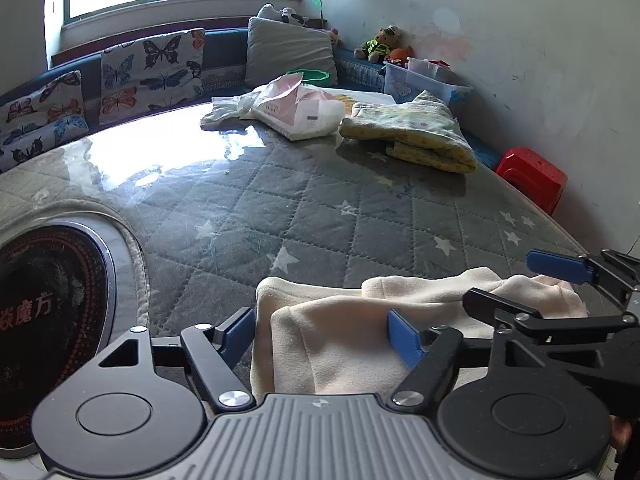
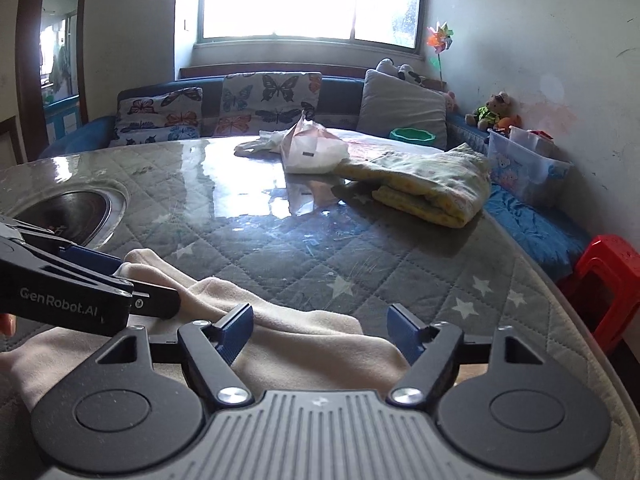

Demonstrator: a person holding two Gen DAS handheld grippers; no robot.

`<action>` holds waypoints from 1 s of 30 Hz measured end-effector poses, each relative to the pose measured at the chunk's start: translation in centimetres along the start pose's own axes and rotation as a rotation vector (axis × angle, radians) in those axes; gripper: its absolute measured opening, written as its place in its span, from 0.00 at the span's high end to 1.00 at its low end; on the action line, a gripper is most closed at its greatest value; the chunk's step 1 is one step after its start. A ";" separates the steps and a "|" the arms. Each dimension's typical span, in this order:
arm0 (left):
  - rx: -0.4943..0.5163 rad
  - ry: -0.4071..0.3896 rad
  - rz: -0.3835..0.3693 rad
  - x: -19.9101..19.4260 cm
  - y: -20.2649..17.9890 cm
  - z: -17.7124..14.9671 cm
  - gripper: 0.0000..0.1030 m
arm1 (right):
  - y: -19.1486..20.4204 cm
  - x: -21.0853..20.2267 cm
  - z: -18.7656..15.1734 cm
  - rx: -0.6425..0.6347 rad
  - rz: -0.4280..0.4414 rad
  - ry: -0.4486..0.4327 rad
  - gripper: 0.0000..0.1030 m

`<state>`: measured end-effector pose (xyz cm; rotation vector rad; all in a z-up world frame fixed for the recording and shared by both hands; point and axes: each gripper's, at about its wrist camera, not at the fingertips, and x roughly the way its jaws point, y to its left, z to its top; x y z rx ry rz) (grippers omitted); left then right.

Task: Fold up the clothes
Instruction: 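Press and smooth the folded sweatshirt with both grippers open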

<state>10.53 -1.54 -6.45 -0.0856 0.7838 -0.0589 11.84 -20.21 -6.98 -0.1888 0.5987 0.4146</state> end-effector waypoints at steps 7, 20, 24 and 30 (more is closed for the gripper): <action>0.028 -0.011 0.003 -1.2 -0.9 -0.5 0.19 | -0.2 -2.5 -0.8 0.032 0.006 0.003 0.23; 0.064 -0.033 0.003 -3.8 -1.8 -2.9 0.14 | 0.9 -7.1 -4.5 0.020 0.019 -0.004 0.19; 0.062 -0.022 0.012 -3.9 -1.8 -3.7 0.14 | 1.0 -8.2 -5.6 0.045 0.015 -0.024 0.18; 0.068 -0.013 0.031 -3.8 -1.9 -4.6 0.12 | 1.2 -8.5 -6.8 0.067 0.012 -0.032 0.17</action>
